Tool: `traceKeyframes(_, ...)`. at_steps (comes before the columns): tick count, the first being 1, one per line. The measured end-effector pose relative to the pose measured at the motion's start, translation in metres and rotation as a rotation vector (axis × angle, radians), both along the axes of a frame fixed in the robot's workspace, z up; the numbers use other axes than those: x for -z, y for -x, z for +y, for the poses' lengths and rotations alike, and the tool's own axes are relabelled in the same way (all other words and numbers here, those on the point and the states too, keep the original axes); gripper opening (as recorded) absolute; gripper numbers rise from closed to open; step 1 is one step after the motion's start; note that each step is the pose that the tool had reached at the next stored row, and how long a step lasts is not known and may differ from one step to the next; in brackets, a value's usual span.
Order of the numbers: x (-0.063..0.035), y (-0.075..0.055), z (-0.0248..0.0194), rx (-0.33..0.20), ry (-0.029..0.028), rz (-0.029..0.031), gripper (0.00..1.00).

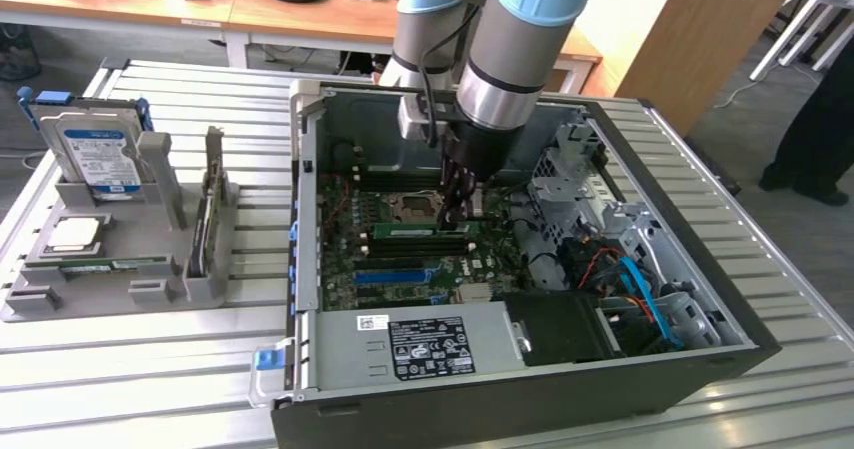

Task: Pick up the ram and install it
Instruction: 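Insert the ram into the slot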

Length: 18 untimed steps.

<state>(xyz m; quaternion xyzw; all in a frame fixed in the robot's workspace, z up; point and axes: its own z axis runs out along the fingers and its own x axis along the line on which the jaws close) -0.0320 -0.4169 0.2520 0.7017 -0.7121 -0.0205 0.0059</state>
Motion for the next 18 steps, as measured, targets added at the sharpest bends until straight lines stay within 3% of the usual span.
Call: traceKeyframes(18, 0.0111, 0.0, 0.0, 0.0, 0.0001, 0.0, 0.12)
